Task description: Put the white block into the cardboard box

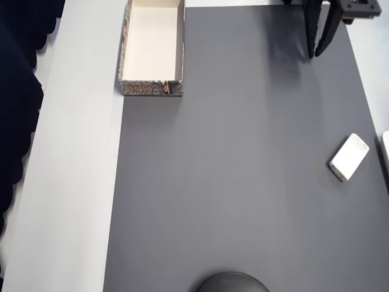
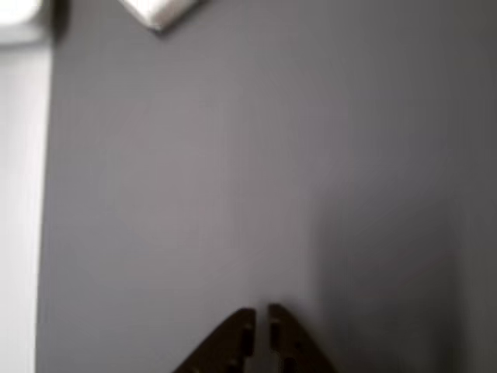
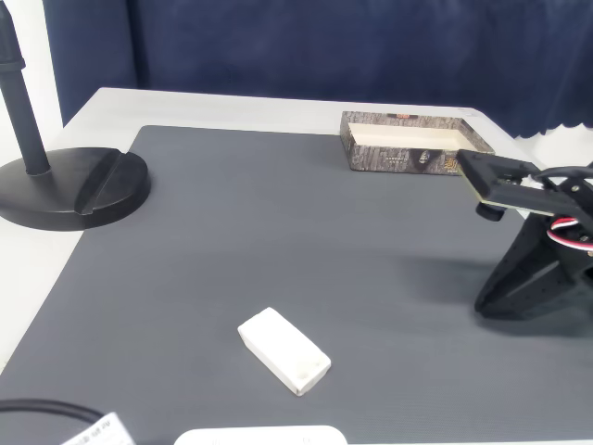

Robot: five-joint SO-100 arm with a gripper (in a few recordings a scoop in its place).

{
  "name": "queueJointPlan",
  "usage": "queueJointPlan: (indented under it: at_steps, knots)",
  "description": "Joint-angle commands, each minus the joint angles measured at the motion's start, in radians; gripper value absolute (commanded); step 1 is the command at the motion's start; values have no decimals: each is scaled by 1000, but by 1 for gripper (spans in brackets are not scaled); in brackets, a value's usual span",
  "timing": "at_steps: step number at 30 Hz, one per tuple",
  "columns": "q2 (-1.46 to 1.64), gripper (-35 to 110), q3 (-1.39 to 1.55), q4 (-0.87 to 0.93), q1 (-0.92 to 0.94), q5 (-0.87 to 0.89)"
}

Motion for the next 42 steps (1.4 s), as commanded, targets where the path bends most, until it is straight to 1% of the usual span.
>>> queueJointPlan:
  at_steps: [1, 5, 12, 18, 24, 37, 42]
  knots:
    - [-117, -2, -67, -71, -34, 48]
    - [-302, -2, -187, -89, -61, 43]
    - [-629, -2, -428, -132, -55, 80]
    - [-874, -2, -634, -158, -52, -35]
    - [-1054, -2, -761, -270, -55, -40]
    - [-1401, -2, -1081, -238, -89, -8]
    - [-1543, -2, -1252, -147, -106, -5]
